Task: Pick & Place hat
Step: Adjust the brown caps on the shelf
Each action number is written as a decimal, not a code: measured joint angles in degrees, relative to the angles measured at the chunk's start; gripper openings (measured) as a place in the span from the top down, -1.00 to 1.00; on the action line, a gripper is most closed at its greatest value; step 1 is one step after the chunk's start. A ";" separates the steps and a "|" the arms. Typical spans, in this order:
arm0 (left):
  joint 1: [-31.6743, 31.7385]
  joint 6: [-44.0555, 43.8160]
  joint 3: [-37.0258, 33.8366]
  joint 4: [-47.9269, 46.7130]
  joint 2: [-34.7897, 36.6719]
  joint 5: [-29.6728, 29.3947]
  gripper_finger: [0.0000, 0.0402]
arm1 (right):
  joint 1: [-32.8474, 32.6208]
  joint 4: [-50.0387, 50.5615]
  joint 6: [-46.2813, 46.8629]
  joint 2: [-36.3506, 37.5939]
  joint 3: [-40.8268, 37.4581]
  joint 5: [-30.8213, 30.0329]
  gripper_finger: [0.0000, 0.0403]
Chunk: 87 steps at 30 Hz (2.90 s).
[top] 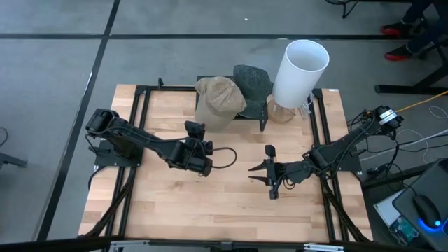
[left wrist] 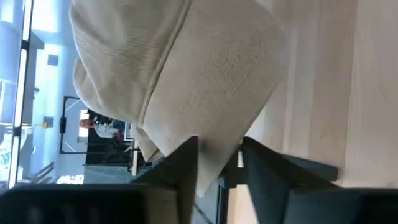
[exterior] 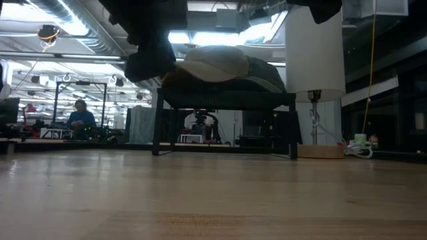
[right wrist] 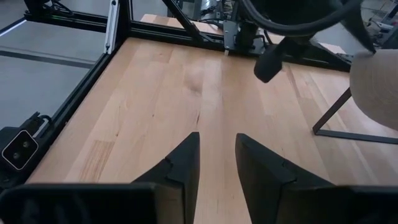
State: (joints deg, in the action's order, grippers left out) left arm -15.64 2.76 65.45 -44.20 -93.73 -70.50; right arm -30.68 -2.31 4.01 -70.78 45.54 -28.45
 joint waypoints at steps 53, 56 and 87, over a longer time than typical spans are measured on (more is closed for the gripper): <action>1.56 15.85 0.07 17.89 4.76 -13.54 0.98 | 0.01 0.02 -0.02 0.00 0.00 0.00 0.49; 1.92 15.31 0.07 17.87 4.76 -9.60 0.98 | 0.02 0.02 -0.02 0.00 0.00 0.00 0.49; 3.39 -2.47 0.07 1.63 4.76 0.93 0.28 | 0.00 0.04 0.00 0.00 0.00 0.07 0.49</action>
State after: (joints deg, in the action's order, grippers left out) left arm -12.25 0.30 65.52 -42.57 -88.97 -69.57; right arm -30.68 -2.26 4.01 -70.78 45.54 -28.38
